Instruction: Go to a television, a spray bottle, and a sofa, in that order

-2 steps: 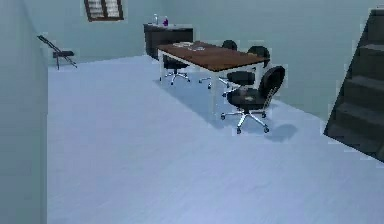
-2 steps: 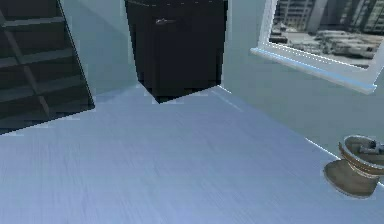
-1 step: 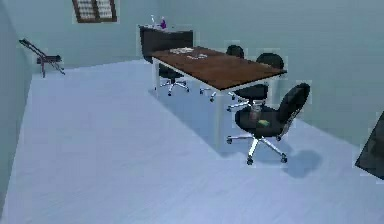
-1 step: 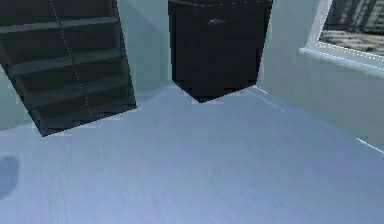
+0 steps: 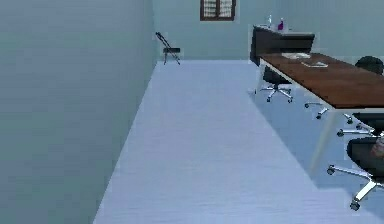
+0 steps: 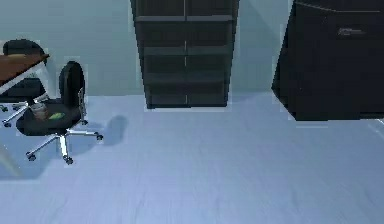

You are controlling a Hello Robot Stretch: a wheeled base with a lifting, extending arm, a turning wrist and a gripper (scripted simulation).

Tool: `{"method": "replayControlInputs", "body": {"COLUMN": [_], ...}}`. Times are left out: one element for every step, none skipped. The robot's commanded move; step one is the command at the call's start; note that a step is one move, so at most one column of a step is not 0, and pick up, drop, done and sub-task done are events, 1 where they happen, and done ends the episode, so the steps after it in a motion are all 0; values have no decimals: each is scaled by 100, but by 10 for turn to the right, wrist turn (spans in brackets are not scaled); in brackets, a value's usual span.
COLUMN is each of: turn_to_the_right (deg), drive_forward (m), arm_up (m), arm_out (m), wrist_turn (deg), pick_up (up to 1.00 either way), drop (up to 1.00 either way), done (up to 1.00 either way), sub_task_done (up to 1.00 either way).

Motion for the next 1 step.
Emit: {"method": "replayControlInputs", "body": {"turn_to_the_right": [0], "drive_forward": [5], "arm_up": [0], "arm_out": [0], "wrist_turn": [0], "pick_up": [0], "drop": [0], "done": [0], "sub_task_done": [0]}}
